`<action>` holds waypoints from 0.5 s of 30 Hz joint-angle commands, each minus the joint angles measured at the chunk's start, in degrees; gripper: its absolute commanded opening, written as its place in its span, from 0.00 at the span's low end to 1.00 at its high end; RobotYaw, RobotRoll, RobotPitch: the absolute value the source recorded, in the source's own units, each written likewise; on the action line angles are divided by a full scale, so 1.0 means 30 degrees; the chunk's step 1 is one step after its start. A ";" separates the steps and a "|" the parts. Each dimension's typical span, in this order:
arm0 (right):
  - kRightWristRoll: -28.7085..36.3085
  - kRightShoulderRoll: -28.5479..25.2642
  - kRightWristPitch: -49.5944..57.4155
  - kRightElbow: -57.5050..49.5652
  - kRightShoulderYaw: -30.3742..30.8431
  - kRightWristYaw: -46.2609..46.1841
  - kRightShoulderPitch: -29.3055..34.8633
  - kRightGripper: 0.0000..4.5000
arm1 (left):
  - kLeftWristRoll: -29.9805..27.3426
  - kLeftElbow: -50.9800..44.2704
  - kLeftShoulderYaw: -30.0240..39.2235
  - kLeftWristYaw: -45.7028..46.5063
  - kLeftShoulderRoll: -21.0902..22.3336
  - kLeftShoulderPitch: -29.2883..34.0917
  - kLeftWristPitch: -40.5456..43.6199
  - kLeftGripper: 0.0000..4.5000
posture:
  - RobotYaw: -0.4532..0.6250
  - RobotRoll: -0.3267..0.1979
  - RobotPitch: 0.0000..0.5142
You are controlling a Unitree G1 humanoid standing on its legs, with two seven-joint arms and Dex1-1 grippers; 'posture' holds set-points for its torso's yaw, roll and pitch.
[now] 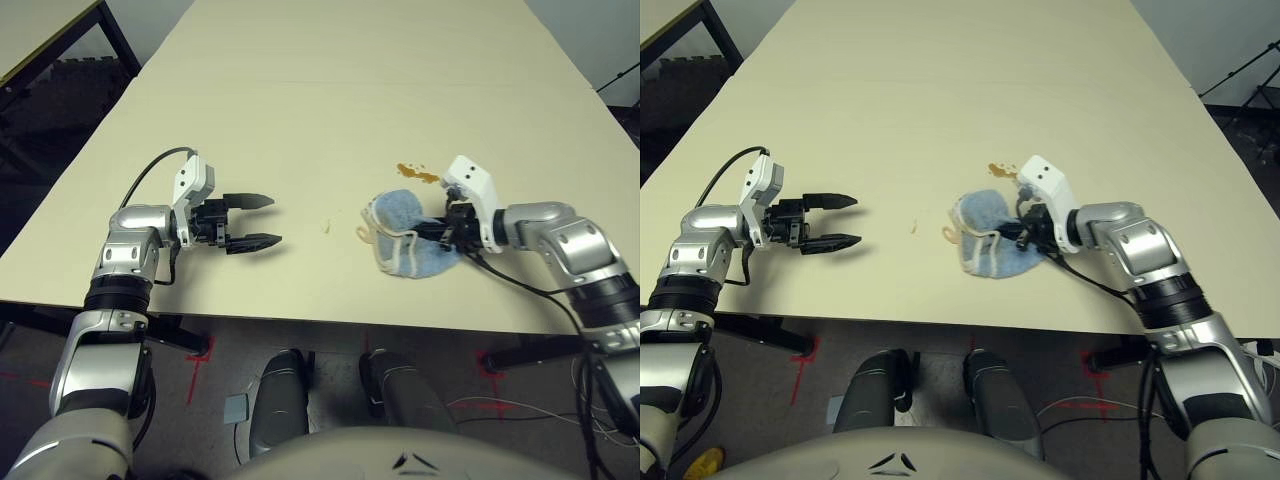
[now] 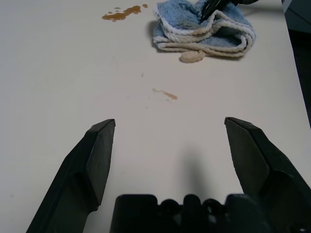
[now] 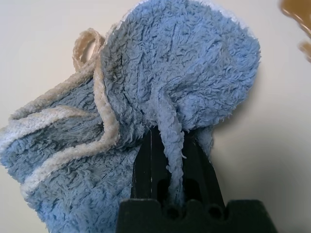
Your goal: Wipe the water off the table with a rag.
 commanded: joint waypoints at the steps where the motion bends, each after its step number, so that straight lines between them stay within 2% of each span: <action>1: -0.0333 -0.1273 0.0274 0.1061 -0.1081 -0.0185 0.0822 0.00 | 0.0290 0.0367 -0.0248 -0.0206 -0.0122 -0.0095 -0.0282 1.00 | 0.10 0.62 0.23; 5: 0.1336 -0.0981 0.0996 0.1561 -0.3521 -0.0343 0.0271 0.00 | 0.0304 0.0551 -0.0279 -0.0202 -0.0168 -0.0207 -0.0379 1.00 | 0.10 0.62 0.23; 9: 0.3180 -0.0068 0.1419 0.2525 -0.6420 -0.1137 -0.1248 0.00 | 0.0335 0.0833 -0.0303 -0.0211 -0.0216 -0.0402 -0.0514 1.00 | 0.10 0.62 0.22; 15: 0.3677 0.1352 -0.0291 0.5039 -0.8672 -0.3230 -0.3679 0.00 | 0.0365 0.1112 -0.0315 -0.0193 -0.0291 -0.0718 -0.0615 1.00 | 0.10 0.62 0.20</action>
